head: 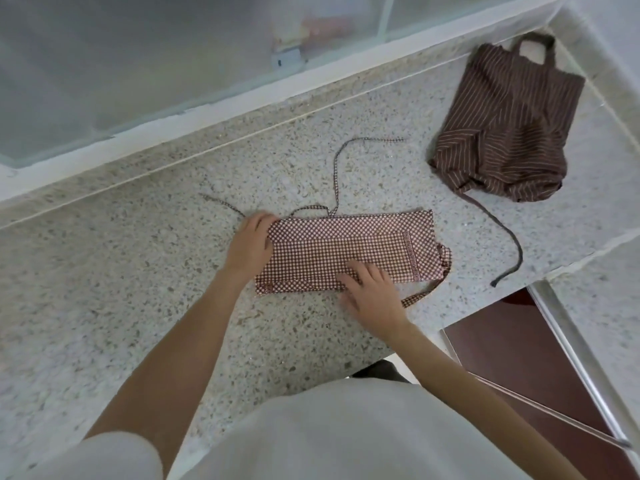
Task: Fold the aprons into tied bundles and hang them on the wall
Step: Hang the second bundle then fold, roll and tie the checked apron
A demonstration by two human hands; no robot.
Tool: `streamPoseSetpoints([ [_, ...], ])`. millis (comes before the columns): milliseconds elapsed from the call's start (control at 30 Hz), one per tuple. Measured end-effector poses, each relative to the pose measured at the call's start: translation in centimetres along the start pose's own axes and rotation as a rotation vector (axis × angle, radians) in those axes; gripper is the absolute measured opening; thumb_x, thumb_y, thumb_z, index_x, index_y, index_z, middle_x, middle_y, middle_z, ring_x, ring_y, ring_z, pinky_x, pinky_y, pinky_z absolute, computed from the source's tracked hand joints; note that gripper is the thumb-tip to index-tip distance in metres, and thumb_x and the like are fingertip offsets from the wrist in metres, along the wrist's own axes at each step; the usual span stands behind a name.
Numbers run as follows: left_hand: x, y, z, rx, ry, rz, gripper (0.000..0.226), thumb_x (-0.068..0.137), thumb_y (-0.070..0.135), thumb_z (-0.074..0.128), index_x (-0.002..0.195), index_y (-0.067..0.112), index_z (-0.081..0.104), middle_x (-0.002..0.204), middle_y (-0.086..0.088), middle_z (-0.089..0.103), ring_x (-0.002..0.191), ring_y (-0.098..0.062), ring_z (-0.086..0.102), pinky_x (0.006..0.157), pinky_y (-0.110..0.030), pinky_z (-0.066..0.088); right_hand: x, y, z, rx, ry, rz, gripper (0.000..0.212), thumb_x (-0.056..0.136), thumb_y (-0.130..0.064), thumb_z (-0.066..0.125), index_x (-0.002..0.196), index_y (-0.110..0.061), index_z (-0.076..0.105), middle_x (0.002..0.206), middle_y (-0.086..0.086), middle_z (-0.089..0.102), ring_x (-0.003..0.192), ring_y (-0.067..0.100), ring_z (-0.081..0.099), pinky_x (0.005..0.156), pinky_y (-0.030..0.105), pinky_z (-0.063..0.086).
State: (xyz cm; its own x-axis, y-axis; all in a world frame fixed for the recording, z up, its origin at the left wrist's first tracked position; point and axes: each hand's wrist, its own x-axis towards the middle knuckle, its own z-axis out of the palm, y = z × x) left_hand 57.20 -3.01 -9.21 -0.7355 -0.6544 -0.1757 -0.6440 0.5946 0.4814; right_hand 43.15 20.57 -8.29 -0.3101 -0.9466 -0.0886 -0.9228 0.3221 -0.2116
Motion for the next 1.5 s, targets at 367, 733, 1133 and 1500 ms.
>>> streamPoseSetpoints([
  [367, -9.5, 0.5, 2.0, -0.185, -0.159, 0.014, 0.04, 0.089, 0.034, 0.059, 0.125, 0.018, 0.052, 0.113, -0.001, 0.063, 0.089, -0.016, 0.062, 0.08, -0.034, 0.053, 3.9, 4.4, -1.7, -0.195, -0.18, 0.147, 0.045, 0.094, -0.03, 0.046, 0.137, -0.019, 0.046, 0.156, 0.009, 0.018, 0.143, 0.033, 0.016, 0.114, 0.053, 0.014],
  [733, -12.6, -0.2, 2.8, -0.089, -0.126, 0.082, 0.031, 0.084, 0.028, 0.067, 0.112, 0.015, 0.059, 0.097, -0.002, 0.065, 0.087, -0.019, 0.059, 0.076, -0.033, 0.05, 2.1, 2.4, -0.5, -0.049, -0.26, 0.027, 0.056, 0.098, -0.045, 0.03, 0.143, -0.012, 0.035, 0.153, 0.007, 0.027, 0.143, 0.024, 0.017, 0.118, 0.042, 0.005],
  [1133, -10.9, -4.2, -2.2, -0.145, 0.3, -0.421, 0.023, 0.092, 0.01, 0.053, 0.115, 0.011, 0.054, 0.12, -0.01, 0.048, 0.077, -0.021, 0.059, 0.063, -0.029, 0.045, 1.3, 2.5, 0.0, -0.054, -0.266, 0.009, 0.057, 0.096, -0.039, 0.042, 0.146, -0.012, 0.03, 0.155, 0.006, 0.021, 0.145, 0.024, 0.011, 0.117, 0.045, 0.003],
  [1500, -6.6, 1.7, 2.0, 0.008, -0.234, 0.484, 0.058, 0.081, -0.009, 0.053, 0.135, 0.01, 0.047, 0.144, -0.006, 0.041, 0.134, -0.023, 0.034, 0.115, -0.039, 0.023, -2.6, 2.9, 0.0, 0.107, -0.15, -0.117, 0.045, 0.095, -0.037, 0.026, 0.126, -0.016, 0.051, 0.141, 0.004, 0.046, 0.134, 0.023, 0.038, 0.116, 0.042, 0.013],
])
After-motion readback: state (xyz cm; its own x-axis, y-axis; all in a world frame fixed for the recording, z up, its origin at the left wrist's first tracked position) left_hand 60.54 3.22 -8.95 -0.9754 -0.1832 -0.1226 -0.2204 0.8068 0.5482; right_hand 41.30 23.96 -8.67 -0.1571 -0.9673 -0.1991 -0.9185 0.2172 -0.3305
